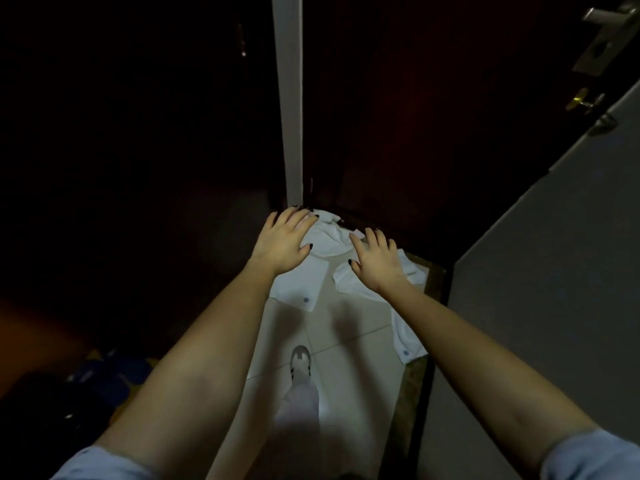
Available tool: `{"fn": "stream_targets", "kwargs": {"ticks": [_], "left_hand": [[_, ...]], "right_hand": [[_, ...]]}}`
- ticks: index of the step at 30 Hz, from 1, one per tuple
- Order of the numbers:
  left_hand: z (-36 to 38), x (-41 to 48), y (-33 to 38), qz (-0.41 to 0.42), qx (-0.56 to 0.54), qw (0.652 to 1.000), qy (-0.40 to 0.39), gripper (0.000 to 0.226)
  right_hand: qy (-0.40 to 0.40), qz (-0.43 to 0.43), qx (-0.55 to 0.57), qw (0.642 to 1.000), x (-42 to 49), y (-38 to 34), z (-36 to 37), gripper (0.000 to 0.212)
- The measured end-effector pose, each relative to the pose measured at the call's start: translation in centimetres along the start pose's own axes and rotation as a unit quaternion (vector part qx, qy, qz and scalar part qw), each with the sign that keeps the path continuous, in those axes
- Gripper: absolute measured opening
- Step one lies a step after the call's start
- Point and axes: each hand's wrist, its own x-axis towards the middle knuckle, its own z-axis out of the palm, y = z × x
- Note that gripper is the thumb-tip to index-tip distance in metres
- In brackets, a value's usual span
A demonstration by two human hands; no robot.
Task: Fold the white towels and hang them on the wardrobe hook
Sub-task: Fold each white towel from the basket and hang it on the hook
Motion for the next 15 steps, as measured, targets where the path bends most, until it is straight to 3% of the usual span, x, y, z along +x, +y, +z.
{"fn": "stream_targets", "kwargs": {"ticks": [11,15], "left_hand": [[16.1,15.3,-9.6,-0.003,-0.008,0.993,-0.120,0.063],[24.2,19.4,-13.3,-0.011,-0.068,0.990,-0.120,0.064]], "right_hand": [[-0.118,0.014,0.058,0.991,19.1,3.8,11.1,0.057],[-0.158,-0.002,0.054,0.986,26.1,4.5,18.5,0.056]]}}
